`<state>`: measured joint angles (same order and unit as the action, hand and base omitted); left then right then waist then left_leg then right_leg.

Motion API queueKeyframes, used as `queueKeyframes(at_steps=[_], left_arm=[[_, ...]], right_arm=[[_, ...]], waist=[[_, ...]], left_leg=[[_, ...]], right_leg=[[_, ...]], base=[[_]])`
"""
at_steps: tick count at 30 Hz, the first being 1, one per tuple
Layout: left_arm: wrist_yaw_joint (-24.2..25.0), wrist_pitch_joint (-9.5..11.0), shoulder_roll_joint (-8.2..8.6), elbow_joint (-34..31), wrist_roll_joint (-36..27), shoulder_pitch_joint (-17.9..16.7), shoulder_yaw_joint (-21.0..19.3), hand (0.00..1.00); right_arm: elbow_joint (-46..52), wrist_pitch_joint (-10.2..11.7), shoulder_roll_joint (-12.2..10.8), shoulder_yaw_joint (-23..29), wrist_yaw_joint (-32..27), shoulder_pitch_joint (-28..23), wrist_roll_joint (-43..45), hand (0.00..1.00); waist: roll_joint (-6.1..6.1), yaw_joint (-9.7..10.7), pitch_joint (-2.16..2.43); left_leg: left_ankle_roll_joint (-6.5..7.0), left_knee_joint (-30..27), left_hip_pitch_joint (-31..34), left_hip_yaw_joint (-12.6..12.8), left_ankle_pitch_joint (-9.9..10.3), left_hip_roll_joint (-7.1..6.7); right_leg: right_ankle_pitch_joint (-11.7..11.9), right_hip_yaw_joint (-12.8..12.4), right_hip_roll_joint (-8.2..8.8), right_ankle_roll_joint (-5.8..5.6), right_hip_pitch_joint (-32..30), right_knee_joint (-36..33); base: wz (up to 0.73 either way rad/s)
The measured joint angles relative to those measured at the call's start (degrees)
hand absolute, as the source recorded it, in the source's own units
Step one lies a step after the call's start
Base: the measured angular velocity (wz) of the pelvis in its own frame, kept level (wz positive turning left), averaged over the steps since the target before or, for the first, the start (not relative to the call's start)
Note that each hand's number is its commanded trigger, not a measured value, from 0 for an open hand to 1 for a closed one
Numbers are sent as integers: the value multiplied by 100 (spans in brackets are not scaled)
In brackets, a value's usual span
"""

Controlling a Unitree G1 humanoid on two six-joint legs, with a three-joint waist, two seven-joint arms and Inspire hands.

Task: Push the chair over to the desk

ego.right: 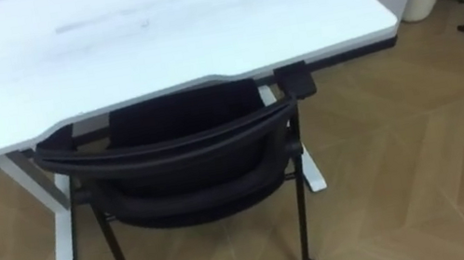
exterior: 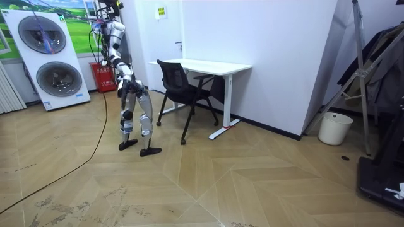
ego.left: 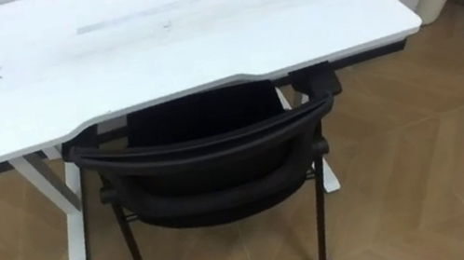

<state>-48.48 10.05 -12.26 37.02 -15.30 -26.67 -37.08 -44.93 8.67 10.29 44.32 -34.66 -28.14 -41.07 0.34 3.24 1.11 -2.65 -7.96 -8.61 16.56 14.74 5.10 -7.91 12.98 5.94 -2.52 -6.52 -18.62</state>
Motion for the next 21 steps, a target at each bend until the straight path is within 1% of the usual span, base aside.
queueKeyframes(at_steps=[1, 2, 3, 4, 5, 6, 8, 9, 10, 11, 12, 13, 14, 15, 17, 18, 19, 20, 21], left_arm=[[217, -21, 103, 427, -32, -57, 222, 0], [440, -51, 174, 837, -34, -75, 345, 0], [545, -89, 201, 1021, -31, -77, 393, 0], [722, -150, 227, 1366, -26, -94, 577, 0], [928, -221, 234, 1665, -8, -112, 795, 0], [1039, -258, 235, 1790, 1, -105, 886, 0], [1501, -425, 236, 2116, 1, -40, 1329, 0], [1613, -465, 236, 2170, 8, -35, 1450, 0], [1841, -537, 237, 2302, 95, -22, 1687, 0], [2068, -621, 247, 2369, 238, 35, 1902, 0], [2177, -651, 255, 2391, 311, 81, 1988, 0], [2405, -704, 269, 2474, 547, 192, 2141, 0], [2595, -782, 273, 2502, 770, 260, 2286, 0], [2685, -822, 275, 2498, 888, 298, 2340, 0], [2881, -1007, 284, 2485, 1263, 553, 2624, 0], [2913, -1052, 287, 2485, 1346, 635, 2687, 0], [2979, -1144, 301, 2486, 1451, 788, 2767, 0], [3067, -1194, 310, 2486, 1507, 916, 2855, 0], [3103, -1220, 311, 2486, 1521, 965, 2901, 0]], right_arm=[[-537, -6, -78, -146, 246, 4, 4, 0], [-1028, -12, -161, -281, 488, 4, 8, 0], [-1249, -31, -203, -329, 597, 4, 16, 0], [-1601, -107, -222, -498, 749, 13, 43, 0], [-1884, -135, -227, -710, 898, 108, 168, 0], [-2025, -149, -227, -805, 981, 131, 263, 0], [-2366, -367, -222, -1303, 1373, 344, 379, 0], [-2435, -415, -218, -1417, 1464, 431, 380, 0], [-2518, -527, -216, -1599, 1637, 585, 436, 0], [-2625, -604, -216, -1788, 1828, 713, 529, 0], [-2640, -644, -215, -1878, 1912, 758, 554, 0], [-2634, -751, -214, -2054, 2060, 852, 578, 0], [-2634, -789, -211, -2168, 2174, 982, 642, 0], [-2634, -813, -206, -2242, 2213, 1042, 652, 0], [-2644, -919, -149, -2636, 2404, 1246, 697, 0], [-2643, -947, -146, -2710, 2452, 1296, 723, 0], [-2640, -1002, -154, -2780, 2565, 1368, 755, 0], [-2628, -1038, -154, -2870, 2666, 1425, 768, 0], [-2617, -1064, -153, -2919, 2705, 1460, 774, 0]], waist=[[-18, 5, 14], [-37, 28, 28], [-42, 43, 30], [-57, 75, 33], [-54, 98, 30], [-48, 108, 32], [-25, 99, 16], [-14, 99, 6], [23, 115, 5], [61, 122, -13], [81, 121, -19], [115, 110, -38], [134, 125, -62], [142, 133, -72], [163, 156, -93], [163, 171, -100], [160, 183, -102], [165, 171, -106], [164, 166, -109]], left_leg=[[1, -37, -9, -17, 31, 10], [-1, -90, -12, -42, 69, 25], [0, -100, -21, -73, 80, 27], [12, -104, -42, -92, 95, 22], [25, -103, -73, -87, 102, 19], [29, -99, -94, -85, 105, 20], [39, -76, -162, -21, 110, 16], [38, -67, -197, 4, 110, 18], [33, -68, -252, 36, 128, 30], [33, -63, -305, 37, 138, 36], [33, -63, -316, 32, 143, 38], [34, -65, -317, 27, 144, 35], [35, -69, -300, -3, 143, 31], [35, -71, -295, -11, 143, 30], [36, -77, -243, -50, 142, 20], [37, -78, -226, -80, 140, 18], [40, -79, -194, -122, 135, 18], [38, -71, -184, -127, 133, 26], [38, -66, -182, -129, 133, 30]], right_leg=[[-5, 25, 2, -9, 47, 28], [-9, 53, 1, -16, 102, 89], [-8, 81, 1, -24, 147, 98], [0, 94, 6, -41, 189, 107], [19, 92, 5, -59, 240, 139], [34, 96, 0, -64, 271, 167], [73, 43, -21, -70, 303, 195], [76, 15, -35, -68, 319, 195], [79, -6, -58, -65, 363, 204], [79, -3, -67, -65, 418, 216], [79, 3, -67, -65, 434, 220], [79, 14, -60, -65, 435, 209], [79, 19, -49, -65, 433, 202], [78, 29, -47, -65, 432, 201], [76, 48, -35, -69, 403, 202], [75, 62, -31, -71, 402, 208], [71, 65, -30, -77, 404, 236], [71, 68, -45, -78, 407, 273], [70, 68, -51, -79, 407, 283]], base=[[11], [12], [13], [8], [4], [-4], [-12], [-17], [-11], [-5], [0], [6], [6], [6], [8], [17], [13], [9], [0]])
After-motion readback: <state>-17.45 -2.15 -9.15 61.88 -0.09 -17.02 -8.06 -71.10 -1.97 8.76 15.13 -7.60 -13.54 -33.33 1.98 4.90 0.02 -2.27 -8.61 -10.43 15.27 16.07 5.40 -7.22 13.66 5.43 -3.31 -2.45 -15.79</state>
